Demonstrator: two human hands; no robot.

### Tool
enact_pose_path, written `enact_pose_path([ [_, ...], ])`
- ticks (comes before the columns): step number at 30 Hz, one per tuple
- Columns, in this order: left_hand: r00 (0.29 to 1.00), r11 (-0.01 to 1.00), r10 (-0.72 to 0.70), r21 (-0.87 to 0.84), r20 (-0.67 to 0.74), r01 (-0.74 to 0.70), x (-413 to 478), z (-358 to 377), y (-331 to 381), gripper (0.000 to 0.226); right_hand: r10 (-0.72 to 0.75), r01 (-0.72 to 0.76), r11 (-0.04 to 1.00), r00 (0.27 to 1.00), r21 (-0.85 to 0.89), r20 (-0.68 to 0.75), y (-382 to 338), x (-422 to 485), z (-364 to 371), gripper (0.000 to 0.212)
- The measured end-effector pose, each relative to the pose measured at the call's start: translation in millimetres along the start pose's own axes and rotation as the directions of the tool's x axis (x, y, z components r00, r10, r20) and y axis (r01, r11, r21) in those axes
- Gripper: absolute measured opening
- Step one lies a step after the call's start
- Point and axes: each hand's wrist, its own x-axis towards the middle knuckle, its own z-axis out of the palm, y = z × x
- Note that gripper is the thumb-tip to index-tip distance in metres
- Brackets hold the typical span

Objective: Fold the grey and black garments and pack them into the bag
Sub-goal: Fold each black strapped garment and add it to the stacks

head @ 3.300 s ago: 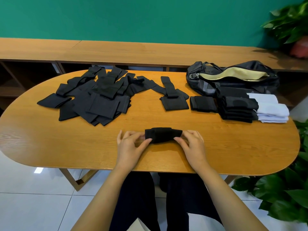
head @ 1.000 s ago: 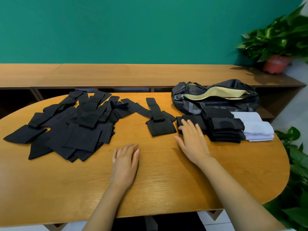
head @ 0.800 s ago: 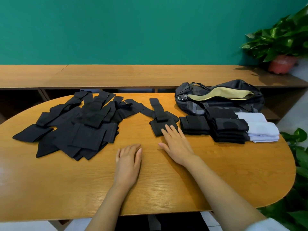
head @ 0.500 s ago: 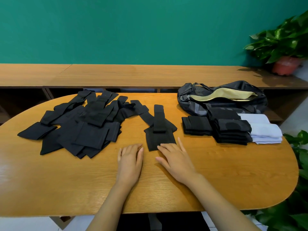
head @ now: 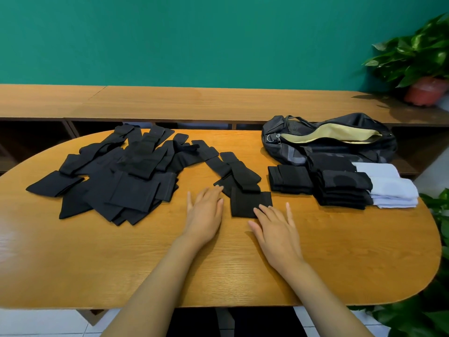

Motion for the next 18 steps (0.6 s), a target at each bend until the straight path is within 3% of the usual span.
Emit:
enact_pose_path([
  [4, 0.986, 0.997, 0.031, 0.063, 0.162, -0.041, 14, 8, 6, 0.054, 0.033, -0.033, 0.999, 0.999, -0.021, -0.016, 5, -4, 2, 0.076],
  [8, 0.999, 0.965, 0.029, 0.261, 0.029, -0.036, 9, 1, -6, 0.059, 0.060, -0.061, 0.998, 0.996, -0.022, -0.060, 8, -8, 3, 0.072],
  [11, 0.995, 0.897, -0.031, 0.437, -0.095, 0.070, -1, -13, -22, 0.059, 0.050, -0.051, 0.998, 0.996, -0.019, -0.071, 9, -12, 6, 0.069],
  [13, 0.992, 0.883, -0.044, 0.461, -0.115, 0.092, -8, -17, -31, 0.061, 0.046, -0.047, 0.999, 0.997, -0.016, -0.056, 9, -13, 7, 0.070],
  [16, 0.997, 0.902, 0.067, 0.430, -0.037, -0.044, -22, -11, -38, 0.067, 0.022, -0.021, 1.000, 0.999, 0.018, -0.035, 8, -14, 6, 0.071],
  [18, 0.998, 0.910, 0.032, 0.415, -0.061, -0.004, -29, -10, -39, 0.067, -0.015, 0.016, 0.999, 0.999, 0.049, -0.031, 8, -15, 3, 0.073],
])
